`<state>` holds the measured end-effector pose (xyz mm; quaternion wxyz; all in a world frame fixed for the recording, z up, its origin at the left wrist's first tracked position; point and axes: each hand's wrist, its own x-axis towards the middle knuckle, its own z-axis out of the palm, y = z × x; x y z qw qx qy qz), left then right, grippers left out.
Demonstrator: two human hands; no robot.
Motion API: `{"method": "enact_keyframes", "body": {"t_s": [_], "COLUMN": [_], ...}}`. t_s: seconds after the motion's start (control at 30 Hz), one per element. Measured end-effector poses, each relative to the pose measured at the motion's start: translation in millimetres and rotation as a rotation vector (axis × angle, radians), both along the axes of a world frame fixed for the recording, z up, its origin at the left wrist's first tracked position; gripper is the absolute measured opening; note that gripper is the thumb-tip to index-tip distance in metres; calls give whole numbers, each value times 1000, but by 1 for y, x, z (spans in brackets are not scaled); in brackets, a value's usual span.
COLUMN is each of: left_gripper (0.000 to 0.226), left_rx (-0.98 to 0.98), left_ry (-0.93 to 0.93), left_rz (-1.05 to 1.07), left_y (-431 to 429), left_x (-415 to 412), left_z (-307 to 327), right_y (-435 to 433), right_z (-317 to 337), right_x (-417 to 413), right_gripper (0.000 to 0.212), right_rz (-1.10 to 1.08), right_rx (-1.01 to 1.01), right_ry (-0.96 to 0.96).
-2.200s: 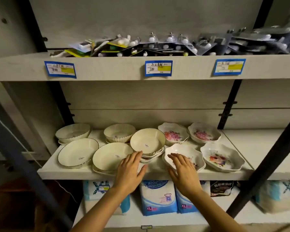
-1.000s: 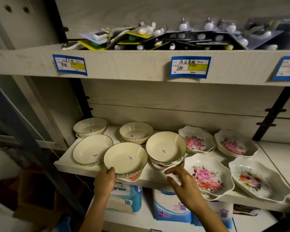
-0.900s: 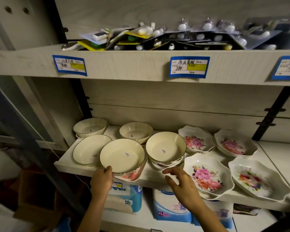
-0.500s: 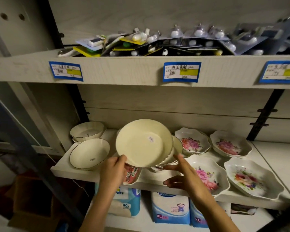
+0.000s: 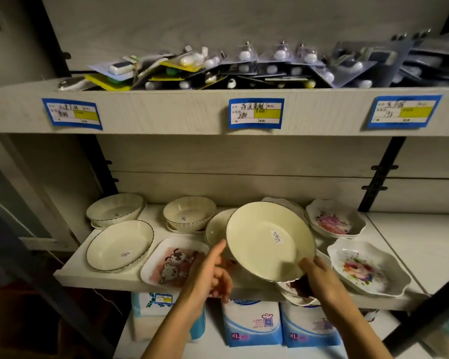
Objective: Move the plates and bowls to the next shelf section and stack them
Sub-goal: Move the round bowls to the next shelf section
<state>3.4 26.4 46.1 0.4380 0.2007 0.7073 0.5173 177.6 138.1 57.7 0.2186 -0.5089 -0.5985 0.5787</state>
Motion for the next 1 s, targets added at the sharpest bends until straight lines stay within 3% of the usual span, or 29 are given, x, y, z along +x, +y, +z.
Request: {"method": "enact_keyframes", "body": {"t_s": [0.07, 0.2, 0.6, 1.0], "left_gripper": [57, 59, 44, 36], "left_rx": [-104, -285, -249, -260], "left_ry": [-69, -39, -133, -39], "left_rz": [-3, -48, 94, 96], "left_y": [10, 35, 72, 76], "left_x": [-12, -33, -36, -42], "left_z": [-7, -30, -65, -68], "right_y": [9, 20, 25, 25], "right_z": [-3, -9, -18, -24], "right_x": [11, 30, 35, 33], "right_gripper": [17, 20, 22, 26], "right_rz": [-67, -170, -183, -146], "right_rx": [-18, -68, -64, -35], "right_ry": [14, 24, -35, -41]}}
